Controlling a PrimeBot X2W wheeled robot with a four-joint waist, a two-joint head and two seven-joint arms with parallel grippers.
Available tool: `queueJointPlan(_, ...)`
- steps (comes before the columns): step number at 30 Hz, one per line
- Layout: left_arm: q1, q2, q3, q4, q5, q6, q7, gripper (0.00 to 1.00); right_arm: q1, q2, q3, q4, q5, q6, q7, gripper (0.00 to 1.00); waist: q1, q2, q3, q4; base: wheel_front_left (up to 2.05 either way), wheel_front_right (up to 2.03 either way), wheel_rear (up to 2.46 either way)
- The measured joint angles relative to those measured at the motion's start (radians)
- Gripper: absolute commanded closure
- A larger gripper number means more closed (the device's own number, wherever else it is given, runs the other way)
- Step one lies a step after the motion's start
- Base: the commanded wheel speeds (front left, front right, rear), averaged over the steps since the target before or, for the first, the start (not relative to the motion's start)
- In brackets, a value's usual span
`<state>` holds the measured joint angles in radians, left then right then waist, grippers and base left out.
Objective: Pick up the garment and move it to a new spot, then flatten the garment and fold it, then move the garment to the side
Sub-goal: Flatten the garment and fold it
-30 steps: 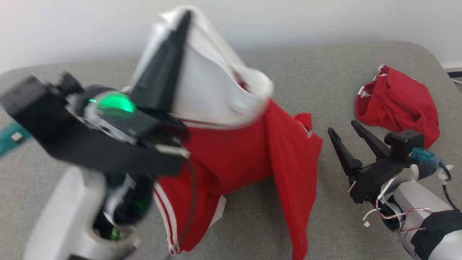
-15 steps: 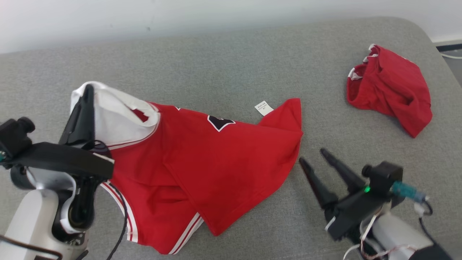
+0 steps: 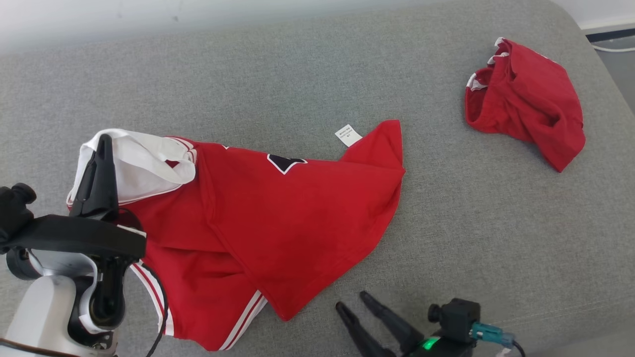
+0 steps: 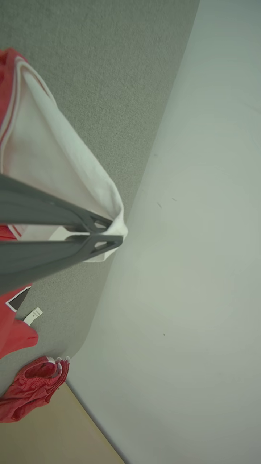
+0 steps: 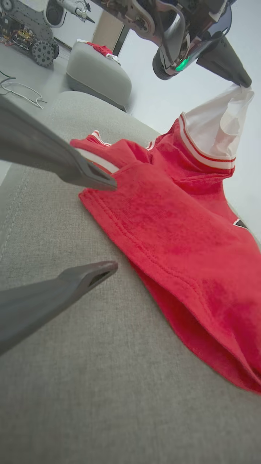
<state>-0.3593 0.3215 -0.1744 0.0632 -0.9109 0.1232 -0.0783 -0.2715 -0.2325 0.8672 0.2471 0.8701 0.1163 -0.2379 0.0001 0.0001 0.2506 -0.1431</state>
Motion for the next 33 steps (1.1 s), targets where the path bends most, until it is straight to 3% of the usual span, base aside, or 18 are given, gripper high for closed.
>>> queueJointPlan(14,-0.003,-0.034,-0.046,-0.010,0.000,-0.036,-0.022,1.00,0.012,0.087,0.037,0.033,0.223,0.007,0.142,0.00,0.0000,0.0000,0.006,0.052,0.00,0.00,0.00)
queueJointPlan(33,-0.001,-0.041,-0.064,-0.041,0.006,-0.054,-0.038,1.00,-0.091,0.134,0.052,0.181,0.256,0.009,0.194,0.00,-0.0001,-0.0001,0.026,0.121,0.00,0.00,0.00)
